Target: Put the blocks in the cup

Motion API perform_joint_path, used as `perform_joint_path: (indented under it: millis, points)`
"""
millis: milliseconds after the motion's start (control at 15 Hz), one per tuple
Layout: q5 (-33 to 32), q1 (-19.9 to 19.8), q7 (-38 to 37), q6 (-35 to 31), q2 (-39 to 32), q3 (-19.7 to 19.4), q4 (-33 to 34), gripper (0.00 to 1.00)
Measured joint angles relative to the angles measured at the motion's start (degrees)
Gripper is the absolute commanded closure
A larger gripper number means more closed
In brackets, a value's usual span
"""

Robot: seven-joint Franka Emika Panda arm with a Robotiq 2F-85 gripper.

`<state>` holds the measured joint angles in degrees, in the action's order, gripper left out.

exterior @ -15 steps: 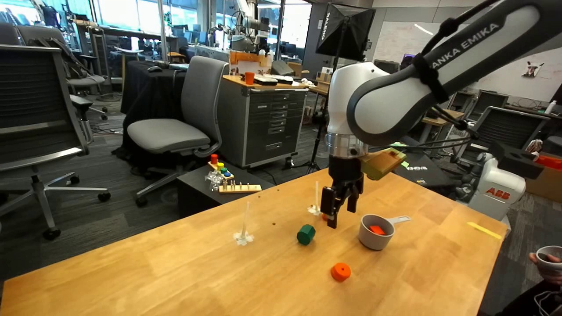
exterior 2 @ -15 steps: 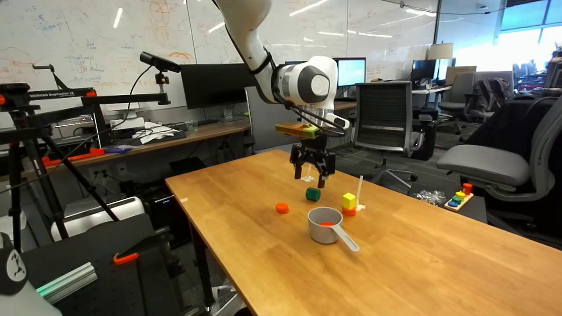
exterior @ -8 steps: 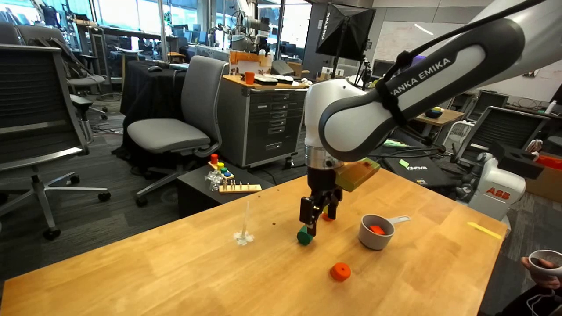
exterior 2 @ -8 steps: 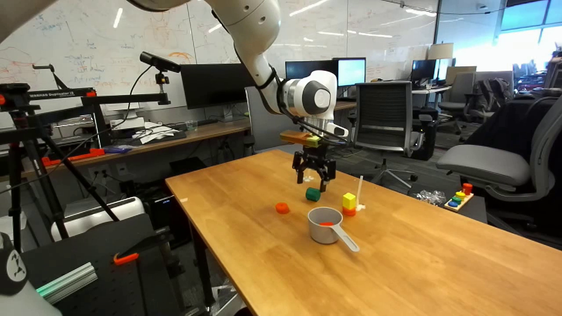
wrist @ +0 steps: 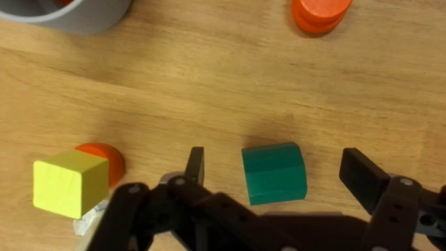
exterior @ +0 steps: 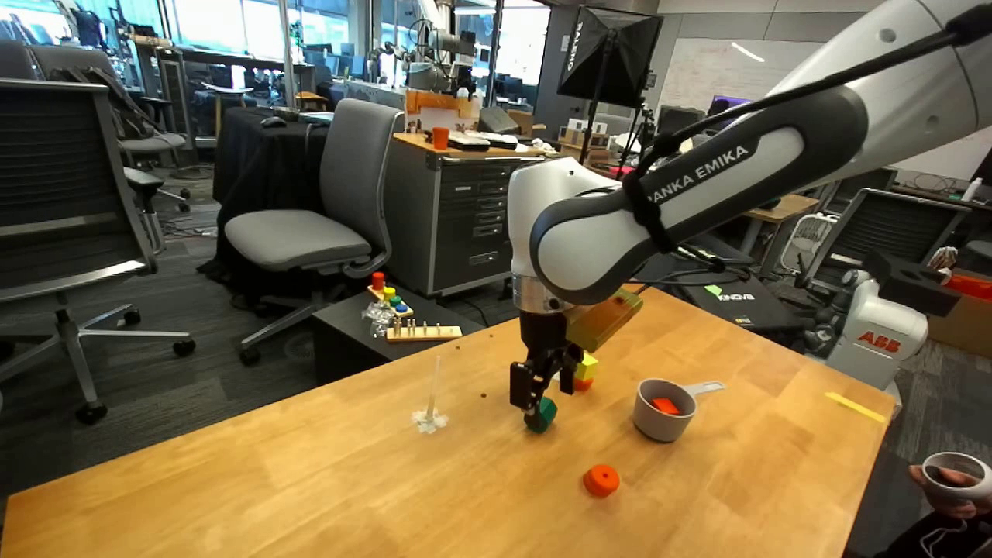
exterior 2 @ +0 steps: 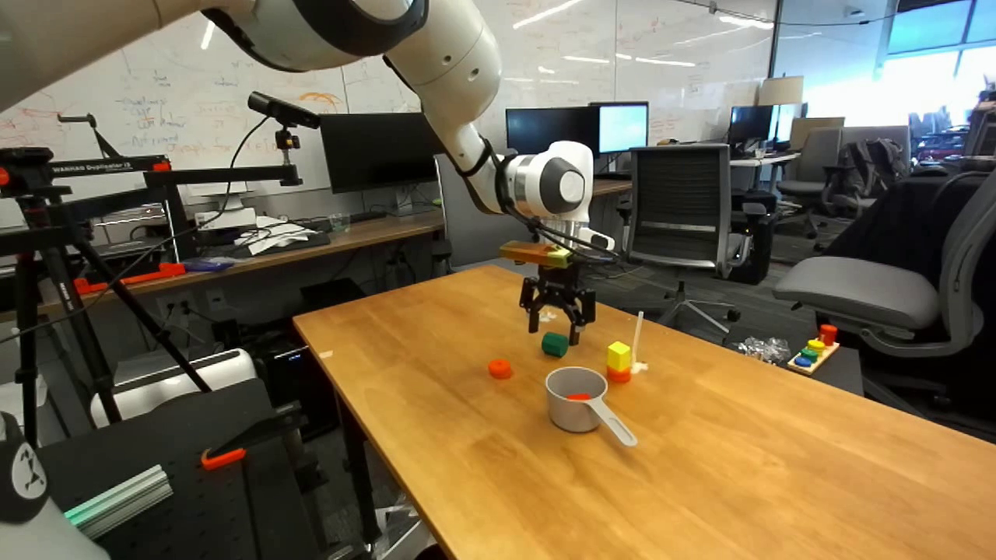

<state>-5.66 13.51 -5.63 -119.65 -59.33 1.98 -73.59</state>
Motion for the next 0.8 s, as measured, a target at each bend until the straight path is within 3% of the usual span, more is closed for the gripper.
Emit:
perform_joint_path:
  millis: [133,533,800]
  points:
    - [-0.5,0.1,0.0,0.8,-1.7,-0.1,2.1,0.34]
    - [-0.9,0.3,0.1,1.3,-4.9,-0.1,6.2,0.82]
    - [-0.9,0.3,0.1,1.6,-5.1,-0.1,7.0,0.82]
